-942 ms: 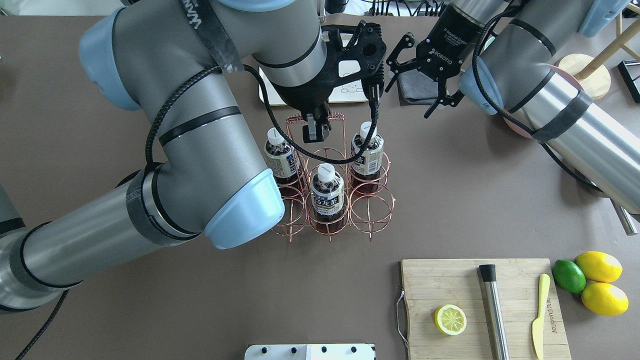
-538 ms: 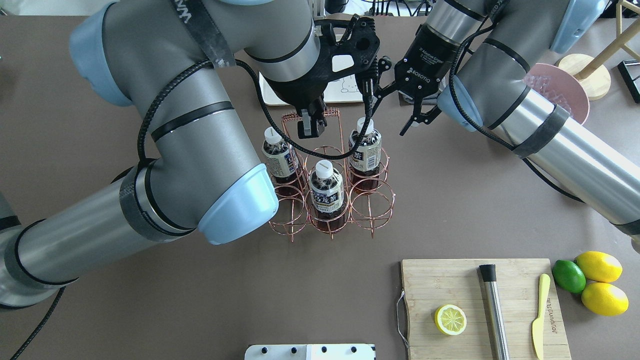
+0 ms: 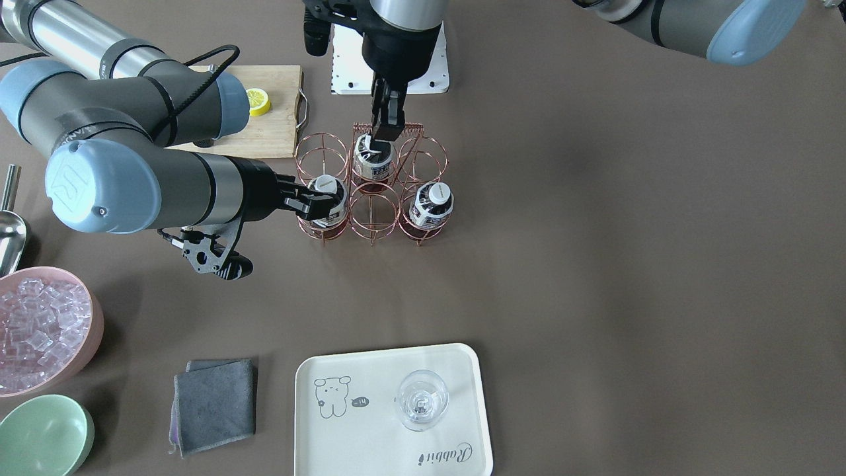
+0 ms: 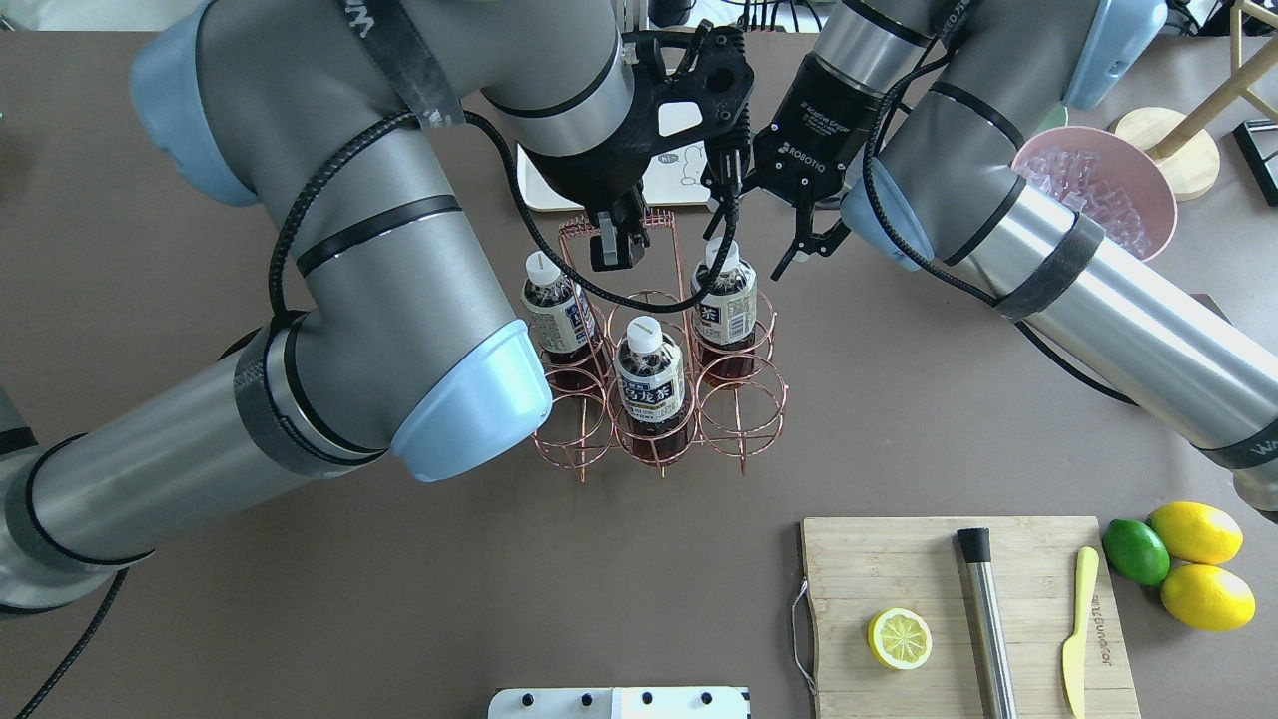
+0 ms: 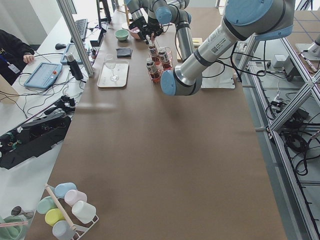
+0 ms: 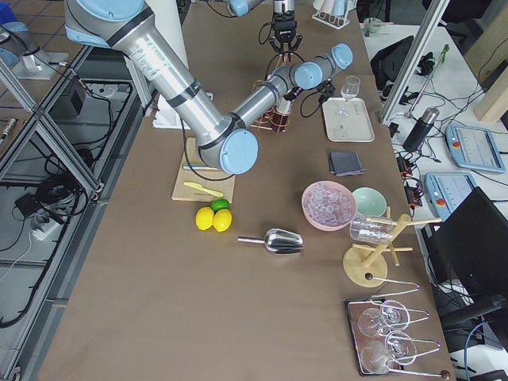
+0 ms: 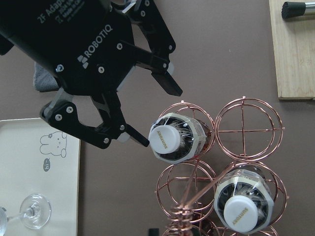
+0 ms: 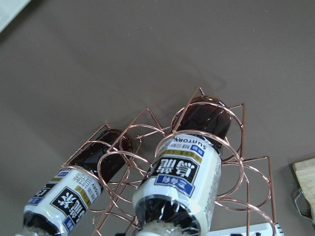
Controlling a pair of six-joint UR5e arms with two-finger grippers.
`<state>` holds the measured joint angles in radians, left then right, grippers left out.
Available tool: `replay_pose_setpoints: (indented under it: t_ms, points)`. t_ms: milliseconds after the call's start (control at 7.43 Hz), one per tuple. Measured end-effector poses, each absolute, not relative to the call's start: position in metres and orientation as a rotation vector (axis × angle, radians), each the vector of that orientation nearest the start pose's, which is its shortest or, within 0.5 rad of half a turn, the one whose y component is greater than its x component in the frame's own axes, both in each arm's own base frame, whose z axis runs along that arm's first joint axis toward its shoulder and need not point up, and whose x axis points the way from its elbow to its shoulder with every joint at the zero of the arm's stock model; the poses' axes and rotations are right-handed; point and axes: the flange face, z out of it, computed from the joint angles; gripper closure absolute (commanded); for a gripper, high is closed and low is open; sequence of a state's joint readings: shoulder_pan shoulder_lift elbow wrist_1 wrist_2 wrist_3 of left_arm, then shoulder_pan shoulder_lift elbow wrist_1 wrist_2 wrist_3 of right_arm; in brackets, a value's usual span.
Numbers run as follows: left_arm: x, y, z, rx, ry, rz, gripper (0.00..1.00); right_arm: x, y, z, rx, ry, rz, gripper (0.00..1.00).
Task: Take tea from basket to plate
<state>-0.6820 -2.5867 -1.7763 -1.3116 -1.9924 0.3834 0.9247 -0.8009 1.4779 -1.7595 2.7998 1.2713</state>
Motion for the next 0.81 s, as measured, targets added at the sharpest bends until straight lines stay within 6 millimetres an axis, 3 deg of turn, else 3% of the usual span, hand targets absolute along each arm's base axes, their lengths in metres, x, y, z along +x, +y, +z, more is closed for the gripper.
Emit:
replay_pose_setpoints:
  t_ms: [269, 807]
  points:
    - [0.4293, -0.4676, -0.0113, 0.893, 0.666, 1.351, 1.00, -0.3991, -0.5835, 0.1971, -0.740, -1.038, 0.228, 0.46]
    - [0.4327, -0.4687, -0.0022, 0.917, 0.669, 1.354, 1.00, -0.3937, -0.5874, 0.1964, -0.729, -1.043, 0.232, 0.37]
